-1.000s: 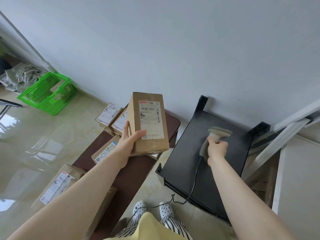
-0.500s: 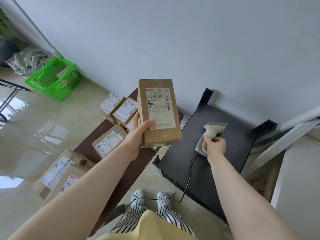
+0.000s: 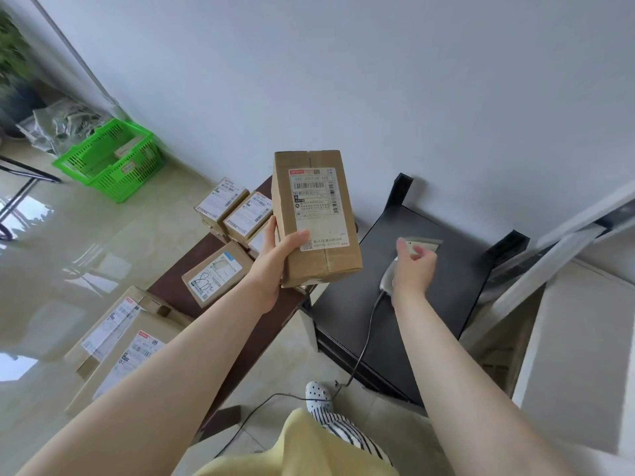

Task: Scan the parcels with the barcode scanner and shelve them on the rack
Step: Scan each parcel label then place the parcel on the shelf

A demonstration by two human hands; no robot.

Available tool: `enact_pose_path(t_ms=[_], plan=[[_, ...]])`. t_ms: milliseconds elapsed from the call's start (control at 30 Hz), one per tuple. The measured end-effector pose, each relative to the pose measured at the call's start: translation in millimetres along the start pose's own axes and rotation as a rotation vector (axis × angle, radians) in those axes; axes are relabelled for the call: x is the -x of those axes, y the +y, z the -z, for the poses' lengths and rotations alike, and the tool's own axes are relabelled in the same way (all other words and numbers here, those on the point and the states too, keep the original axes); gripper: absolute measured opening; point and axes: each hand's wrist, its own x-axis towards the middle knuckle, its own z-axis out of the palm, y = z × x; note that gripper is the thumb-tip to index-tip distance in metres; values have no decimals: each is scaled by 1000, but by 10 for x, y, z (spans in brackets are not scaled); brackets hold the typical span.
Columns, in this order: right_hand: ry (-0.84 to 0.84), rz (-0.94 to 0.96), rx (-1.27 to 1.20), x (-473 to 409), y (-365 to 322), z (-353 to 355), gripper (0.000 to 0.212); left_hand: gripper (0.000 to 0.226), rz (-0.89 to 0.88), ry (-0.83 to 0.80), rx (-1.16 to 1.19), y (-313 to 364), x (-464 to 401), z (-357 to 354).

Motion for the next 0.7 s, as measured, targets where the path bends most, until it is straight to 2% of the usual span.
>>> enact_pose_path(t_ms=[100, 200, 300, 500, 600, 700], plan=[[-359, 78, -140, 520, -341, 36, 42, 76, -28, -15, 15, -15, 143, -35], [-719, 69, -116, 955, -483, 165, 67, 73, -70, -44, 23, -53, 373, -38], [-898, -5, -91, 1275, -381, 365, 74, 79, -85, -72, 35, -119, 715, 21], [-984, -139, -75, 1933, 164, 895, 75, 99, -12, -136, -6, -488, 1616, 245], [-943, -166, -2, 2306, 525, 1176, 79, 93, 35, -157, 1, -829, 2076, 330], [-909, -211, 85, 2616, 819, 1507, 98, 85, 82, -184, 8, -1130, 2479, 342]])
